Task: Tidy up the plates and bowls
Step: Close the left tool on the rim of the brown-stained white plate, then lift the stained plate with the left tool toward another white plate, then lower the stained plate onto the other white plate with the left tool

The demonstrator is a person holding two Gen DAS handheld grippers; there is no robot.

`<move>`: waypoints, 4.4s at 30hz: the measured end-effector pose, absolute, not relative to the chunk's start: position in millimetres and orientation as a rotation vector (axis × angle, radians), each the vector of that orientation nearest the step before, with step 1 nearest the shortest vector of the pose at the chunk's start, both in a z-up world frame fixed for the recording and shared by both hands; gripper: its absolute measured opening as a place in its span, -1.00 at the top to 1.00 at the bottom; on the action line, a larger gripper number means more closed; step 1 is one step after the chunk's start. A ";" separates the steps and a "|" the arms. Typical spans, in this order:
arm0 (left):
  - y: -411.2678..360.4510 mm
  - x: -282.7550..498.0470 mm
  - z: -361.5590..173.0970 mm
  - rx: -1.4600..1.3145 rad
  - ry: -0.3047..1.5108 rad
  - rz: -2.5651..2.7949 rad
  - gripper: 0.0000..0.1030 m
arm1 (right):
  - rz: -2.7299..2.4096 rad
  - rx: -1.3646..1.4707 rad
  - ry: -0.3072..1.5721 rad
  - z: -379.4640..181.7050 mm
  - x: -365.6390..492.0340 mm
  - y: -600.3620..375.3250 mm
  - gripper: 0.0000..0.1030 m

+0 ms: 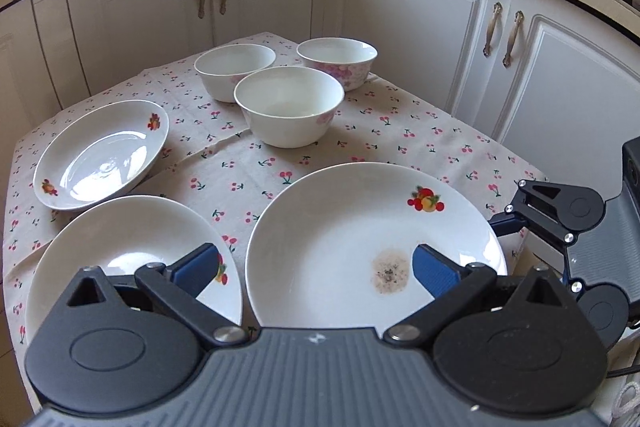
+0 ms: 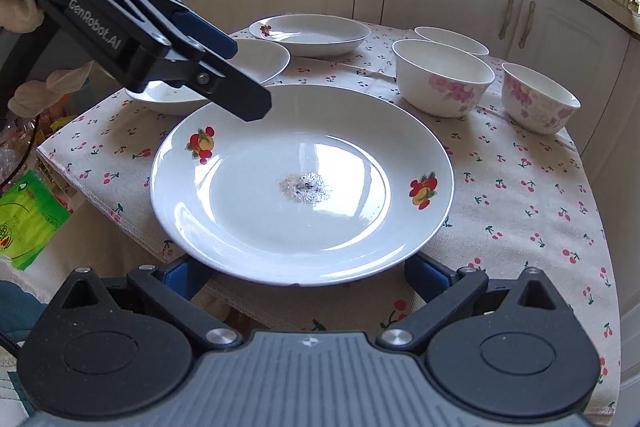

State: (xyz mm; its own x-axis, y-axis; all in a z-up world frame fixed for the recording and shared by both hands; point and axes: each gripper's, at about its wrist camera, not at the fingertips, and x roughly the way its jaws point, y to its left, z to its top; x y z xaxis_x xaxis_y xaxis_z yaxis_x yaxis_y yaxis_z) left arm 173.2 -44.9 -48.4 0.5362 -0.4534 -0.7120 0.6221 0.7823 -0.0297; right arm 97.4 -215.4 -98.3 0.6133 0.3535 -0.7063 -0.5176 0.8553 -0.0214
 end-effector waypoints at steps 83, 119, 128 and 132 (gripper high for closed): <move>-11.8 270.3 -25.1 0.193 1.059 -0.859 -0.77 | 0.654 -0.310 0.721 -55.0 139.0 -178.2 -1.00; 77.4 289.3 -61.0 0.076 1.104 -0.694 -0.77 | 0.763 -0.373 0.780 -60.7 175.2 -98.2 -1.00; 77.9 292.5 -68.7 0.099 1.129 -0.667 -0.78 | 0.760 -0.356 0.781 -60.2 176.6 -94.9 -1.00; 77.1 293.3 -67.7 0.111 1.131 -0.657 -0.78 | 0.757 -0.351 0.782 -60.1 177.2 -94.1 -1.00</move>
